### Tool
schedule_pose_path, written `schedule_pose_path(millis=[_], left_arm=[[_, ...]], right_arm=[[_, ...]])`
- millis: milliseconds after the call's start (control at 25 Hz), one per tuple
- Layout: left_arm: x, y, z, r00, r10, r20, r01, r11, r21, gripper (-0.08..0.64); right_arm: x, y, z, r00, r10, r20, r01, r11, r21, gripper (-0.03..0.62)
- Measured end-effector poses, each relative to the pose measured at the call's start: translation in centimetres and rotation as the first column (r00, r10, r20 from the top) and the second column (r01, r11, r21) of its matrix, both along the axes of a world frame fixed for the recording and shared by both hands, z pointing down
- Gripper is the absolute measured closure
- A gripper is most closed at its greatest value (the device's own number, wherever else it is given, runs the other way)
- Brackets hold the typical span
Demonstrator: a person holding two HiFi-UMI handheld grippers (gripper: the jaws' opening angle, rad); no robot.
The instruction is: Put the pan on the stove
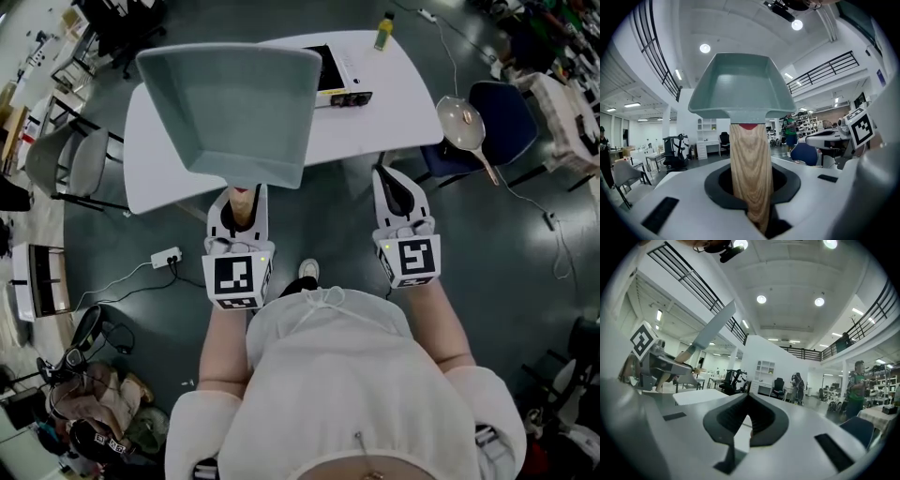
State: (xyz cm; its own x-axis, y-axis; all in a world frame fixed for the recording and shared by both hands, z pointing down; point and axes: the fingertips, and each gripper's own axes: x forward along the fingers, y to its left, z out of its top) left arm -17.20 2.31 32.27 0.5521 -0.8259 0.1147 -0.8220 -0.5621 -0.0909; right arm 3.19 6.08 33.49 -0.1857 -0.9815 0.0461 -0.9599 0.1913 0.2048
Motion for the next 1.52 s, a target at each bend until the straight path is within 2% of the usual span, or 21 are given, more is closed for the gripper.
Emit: schedule_pose_path(millis=[240, 480, 880, 1120, 1200, 1360, 1520], left_arm=[[-0.3, -6.2, 1.4, 1.0, 0.004, 0.018, -0.004, 0.999, -0.034, 0.477], [1.3, -10.9, 3.3, 0.999, -0.001, 0.052, 0.004, 0.998, -0.064, 0.477], [7.0, -19.8, 3.9, 0.995, -0.091, 0.044, 0.095, 0.991, -0.091, 0.477], [11.3, -24.8, 4.5, 0.99, -0.136, 0.048, 0.141, 0.98, -0.139, 0.477], [12.5, -26.1, 5.5, 0.988, -0.142, 0.063, 0.152, 0.972, -0.182, 0.477], [14.0, -28.1, 9.2, 0.973, -0.162, 0.166, 0.205, 0.937, -0.283, 0.477], [15.8, -29.6, 12.5, 0.963, -0.16, 0.218, 0.233, 0.901, -0.366, 0.477]], right_arm=[[-1.0, -6.2, 0.8, 1.0, -0.005, -0.008, 0.005, 1.0, -0.023, 0.588], [-0.6, -11.2, 2.0, 0.999, -0.038, 0.003, 0.038, 0.998, -0.052, 0.588], [3.6, -23.0, 1.8, 0.982, -0.185, 0.03, 0.185, 0.982, -0.02, 0.588], [7.2, -29.0, 1.9, 0.968, -0.247, 0.052, 0.25, 0.966, -0.059, 0.588], [8.0, -30.7, 2.5, 0.962, -0.266, 0.064, 0.27, 0.959, -0.081, 0.588], [9.4, -33.6, 5.0, 0.951, -0.292, 0.101, 0.305, 0.941, -0.145, 0.588], [10.5, -36.1, 6.6, 0.938, -0.331, 0.104, 0.343, 0.93, -0.134, 0.588]])
